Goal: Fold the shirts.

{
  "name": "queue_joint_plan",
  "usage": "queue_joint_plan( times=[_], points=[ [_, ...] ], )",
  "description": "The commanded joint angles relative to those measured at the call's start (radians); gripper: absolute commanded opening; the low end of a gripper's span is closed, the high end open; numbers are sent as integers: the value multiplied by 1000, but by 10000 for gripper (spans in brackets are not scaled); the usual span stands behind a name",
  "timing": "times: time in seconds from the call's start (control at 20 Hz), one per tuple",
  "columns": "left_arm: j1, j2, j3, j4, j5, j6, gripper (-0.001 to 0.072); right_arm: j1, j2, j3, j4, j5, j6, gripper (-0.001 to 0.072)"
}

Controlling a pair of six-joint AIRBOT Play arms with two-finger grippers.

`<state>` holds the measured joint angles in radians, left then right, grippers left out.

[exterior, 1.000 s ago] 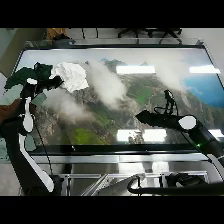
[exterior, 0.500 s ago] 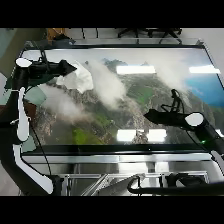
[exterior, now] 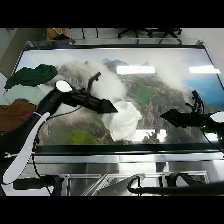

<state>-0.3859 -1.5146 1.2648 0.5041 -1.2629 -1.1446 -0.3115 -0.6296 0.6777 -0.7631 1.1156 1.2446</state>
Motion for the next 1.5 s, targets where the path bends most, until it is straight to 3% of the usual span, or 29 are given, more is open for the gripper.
queue_joint_plan(
  times=[0.0,0.1,0.2,0.4,0.6,0.75,0.95,1.0,1.1,1.15,1.2,1.25,1.3,1.45],
  points=[
    [-43,30,-98,-1,6,-50,694,-27,0,2,0,87,-46,350],
    [29,31,-82,21,-63,-50,694,-29,-1,2,-2,79,-69,469],
    [123,52,-111,68,-95,-61,693,-29,-14,2,0,47,-71,469],
    [219,117,-342,78,-22,-55,694,-25,-161,27,41,7,-116,460],
    [166,139,-530,-16,117,13,694,18,-373,50,219,-55,-300,459],
    [98,139,-562,-113,267,48,695,114,-512,104,226,-122,-343,458],
    [59,139,-526,-113,366,48,692,228,-639,221,225,-144,-356,443],
    [59,139,-518,-112,375,48,643,241,-655,240,225,-144,-360,361],
    [67,139,-517,-110,380,49,434,251,-672,259,225,-143,-370,329],
    [75,139,-517,-104,380,49,283,251,-672,261,226,-143,-380,231],
    [85,139,-517,-105,378,55,60,249,-669,261,225,-142,-396,131],
    [95,139,-517,-106,376,68,14,248,-663,262,225,-140,-406,54],
    [109,139,-516,-109,368,69,14,245,-651,264,225,-137,-405,14],
    [168,172,-481,-103,295,71,12,209,-585,330,226,-54,-404,13]
  ],
)
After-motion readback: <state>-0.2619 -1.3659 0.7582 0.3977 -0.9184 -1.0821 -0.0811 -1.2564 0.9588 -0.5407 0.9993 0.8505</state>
